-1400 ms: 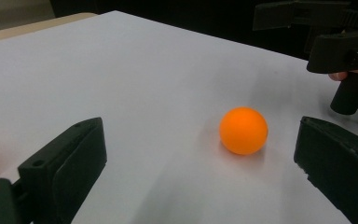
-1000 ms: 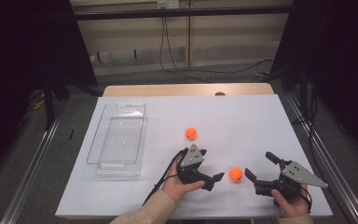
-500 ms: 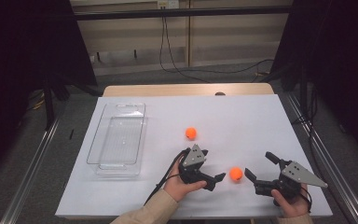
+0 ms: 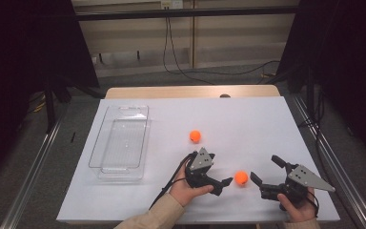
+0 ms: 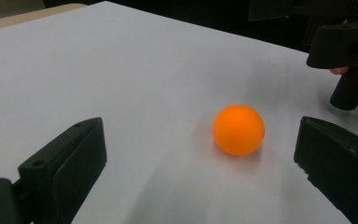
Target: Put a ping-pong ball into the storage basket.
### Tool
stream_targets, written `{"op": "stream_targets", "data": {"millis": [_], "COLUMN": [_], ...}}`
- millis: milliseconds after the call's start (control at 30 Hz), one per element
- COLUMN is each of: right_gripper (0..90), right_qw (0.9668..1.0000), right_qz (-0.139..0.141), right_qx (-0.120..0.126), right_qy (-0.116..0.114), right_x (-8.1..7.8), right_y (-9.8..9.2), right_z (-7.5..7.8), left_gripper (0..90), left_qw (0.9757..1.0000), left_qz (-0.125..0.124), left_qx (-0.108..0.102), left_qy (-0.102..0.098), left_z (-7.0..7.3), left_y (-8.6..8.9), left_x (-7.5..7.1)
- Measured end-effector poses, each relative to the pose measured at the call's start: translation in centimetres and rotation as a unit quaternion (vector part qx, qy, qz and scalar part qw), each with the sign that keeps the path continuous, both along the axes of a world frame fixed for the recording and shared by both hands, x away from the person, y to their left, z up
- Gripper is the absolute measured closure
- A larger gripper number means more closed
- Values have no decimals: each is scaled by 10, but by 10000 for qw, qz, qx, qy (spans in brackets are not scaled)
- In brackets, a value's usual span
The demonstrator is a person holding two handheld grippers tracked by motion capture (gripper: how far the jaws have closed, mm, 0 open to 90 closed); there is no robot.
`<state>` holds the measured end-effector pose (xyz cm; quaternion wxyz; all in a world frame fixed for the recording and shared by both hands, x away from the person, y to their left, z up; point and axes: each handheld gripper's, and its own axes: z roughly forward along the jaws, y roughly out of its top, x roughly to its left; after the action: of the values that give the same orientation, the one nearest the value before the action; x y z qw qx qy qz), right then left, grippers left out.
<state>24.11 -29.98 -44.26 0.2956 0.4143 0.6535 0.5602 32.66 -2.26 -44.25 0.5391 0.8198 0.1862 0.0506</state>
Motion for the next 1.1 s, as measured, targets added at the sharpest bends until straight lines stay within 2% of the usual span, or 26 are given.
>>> {"op": "stream_targets", "data": {"millis": [500, 1100], "right_gripper": [23, 27], "right_qw": [10000, 10000], "right_qz": [-9, -21], "right_qx": [-9, -17], "right_qy": [4, -4], "right_x": [0, 0], "right_y": [-1, -1], "right_z": [0, 0], "left_gripper": [22, 23], "left_qw": [10000, 9996], "left_qz": [-54, -239], "left_qx": [64, 168], "left_qy": [10, -7], "left_z": [-2, -3], "left_y": [-6, -16], "left_x": [0, -1]}}
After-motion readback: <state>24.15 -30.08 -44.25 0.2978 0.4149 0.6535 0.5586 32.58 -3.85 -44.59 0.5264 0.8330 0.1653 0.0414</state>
